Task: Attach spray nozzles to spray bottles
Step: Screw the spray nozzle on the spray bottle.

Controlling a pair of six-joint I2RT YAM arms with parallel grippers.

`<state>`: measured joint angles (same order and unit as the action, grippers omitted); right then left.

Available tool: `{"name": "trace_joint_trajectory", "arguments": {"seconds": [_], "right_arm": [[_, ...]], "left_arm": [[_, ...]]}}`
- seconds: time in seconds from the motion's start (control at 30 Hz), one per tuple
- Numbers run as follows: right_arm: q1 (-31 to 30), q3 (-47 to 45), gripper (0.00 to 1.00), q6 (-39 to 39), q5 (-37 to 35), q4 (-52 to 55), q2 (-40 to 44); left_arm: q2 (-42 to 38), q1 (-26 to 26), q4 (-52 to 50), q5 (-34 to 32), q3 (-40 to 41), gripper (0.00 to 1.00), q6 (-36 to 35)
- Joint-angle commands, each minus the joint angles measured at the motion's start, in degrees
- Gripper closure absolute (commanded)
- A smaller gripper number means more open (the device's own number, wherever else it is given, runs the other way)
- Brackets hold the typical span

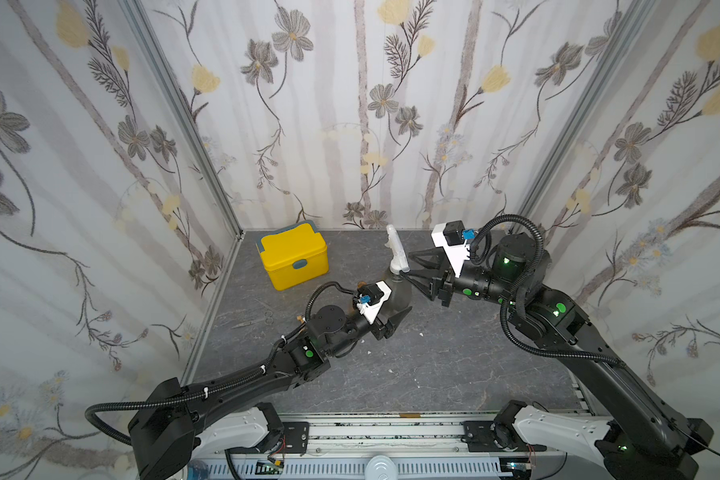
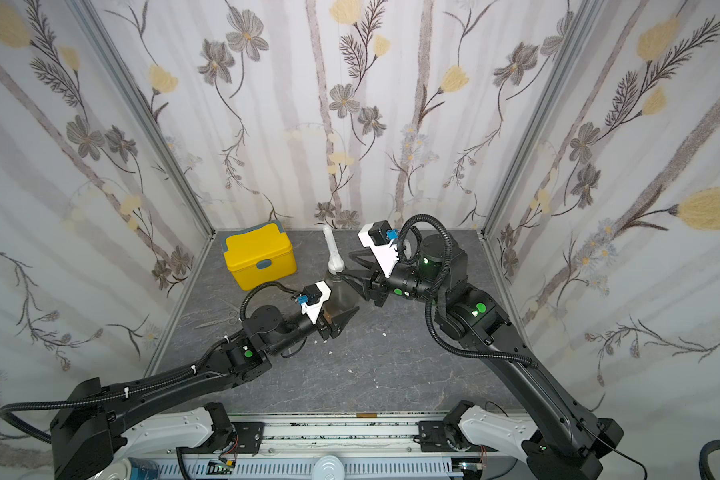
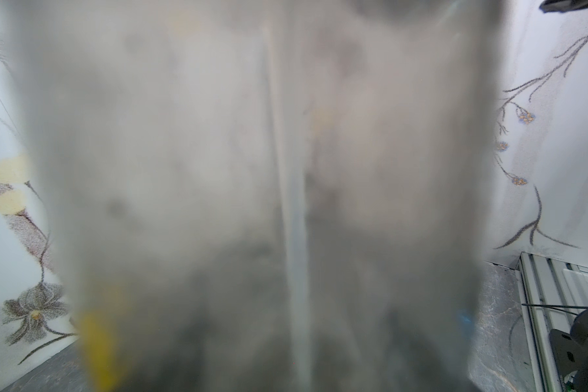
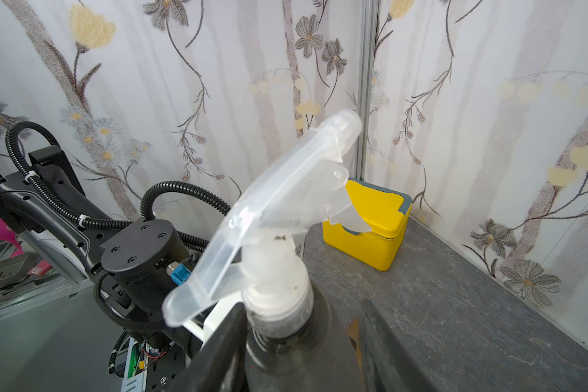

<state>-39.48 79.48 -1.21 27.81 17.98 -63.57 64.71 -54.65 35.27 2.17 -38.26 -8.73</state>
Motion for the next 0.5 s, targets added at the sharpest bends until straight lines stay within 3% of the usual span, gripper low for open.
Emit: {"name": "trace_joint_trajectory", "arguments": {"seconds": [0.0,0.47], "right_arm": [[0.21,-0.02,0.49,0.12,-1.59,-4.11,-0.64],[-0.42,-3.48,0.62,-3.84,-5.94,-8.65,-1.18]], "left_arm": [[-0.33,0.05,2.47,1.08,-0.32,0.32,-0.28],[-0.64,0.0,2.78,0.48,-0.19,0.32,-0.49]]}}
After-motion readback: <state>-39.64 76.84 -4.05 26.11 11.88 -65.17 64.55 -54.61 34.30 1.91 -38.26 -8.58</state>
